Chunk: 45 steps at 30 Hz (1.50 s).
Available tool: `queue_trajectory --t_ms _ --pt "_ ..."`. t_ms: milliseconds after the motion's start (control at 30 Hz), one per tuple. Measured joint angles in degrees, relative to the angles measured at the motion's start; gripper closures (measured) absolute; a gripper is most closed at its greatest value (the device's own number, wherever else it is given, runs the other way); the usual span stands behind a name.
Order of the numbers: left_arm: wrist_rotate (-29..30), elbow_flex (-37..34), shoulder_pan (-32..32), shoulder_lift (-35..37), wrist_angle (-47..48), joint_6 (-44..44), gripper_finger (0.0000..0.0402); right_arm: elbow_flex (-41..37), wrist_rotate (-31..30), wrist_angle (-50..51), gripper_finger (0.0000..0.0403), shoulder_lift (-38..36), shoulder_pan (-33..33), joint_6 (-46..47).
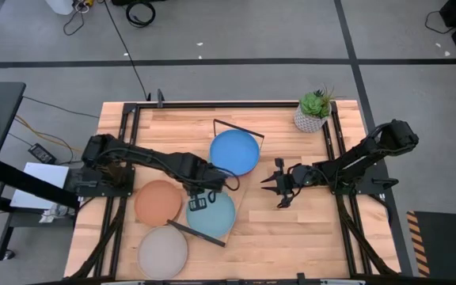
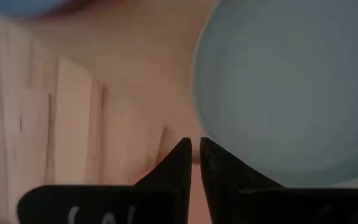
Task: Place and stack plates onto a shelf
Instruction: Stack the brown plate on top of the light blue plate on the shelf
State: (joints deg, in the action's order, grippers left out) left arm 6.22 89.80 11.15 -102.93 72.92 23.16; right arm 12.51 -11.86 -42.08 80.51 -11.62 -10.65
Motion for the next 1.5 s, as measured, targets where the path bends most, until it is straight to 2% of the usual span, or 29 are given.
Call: queue_trajectory --t_ms 233,433,533,700,1000,1133,1333,1500 --pt "-1.57 -17.83 -0.51 8.39 -6.56 4.53 0.0361 0.0 0.12 0.34 0.0305 -0.01 0.0 0.19" --pt "-2.19 -30.7 -1.74 19.77 -13.54 10.85 0.0361 0.0 0.13 -0.26 0.0305 0.0 0.0 0.19" --pt "-1.52 -36.52 -2.32 24.83 -14.09 15.79 0.0361 0.0 0.13 -0.55 0.0305 0.0 0.0 0.15" --pt "-1.64 -45.16 -3.66 27.93 -14.38 21.22 0.0354 0.0 0.13 -0.8 0.0305 -0.02 0.0 0.0" --pt "-1.72 -50.05 -6.17 27.95 -16.2 17.02 0.0257 0.0 0.13 -1.79 0.0305 0.0 0.0 -0.37" --pt "-1.48 -53.55 -7.93 27.93 -19.44 15.67 0.0236 0.0 0.13 -1.88 0.0305 0.0 0.0 -0.98" --pt "-0.7 -57.18 -9.67 27.93 -20.82 15.17 0.0259 0.0 0.13 -1.87 0.0305 0.0 0.0 -1.08" --pt "-0.7 -57.46 -9.76 27.93 -21.49 14.68 0.032 0.0 0.13 -1.87 0.0305 0.0 0.0 -1.06"
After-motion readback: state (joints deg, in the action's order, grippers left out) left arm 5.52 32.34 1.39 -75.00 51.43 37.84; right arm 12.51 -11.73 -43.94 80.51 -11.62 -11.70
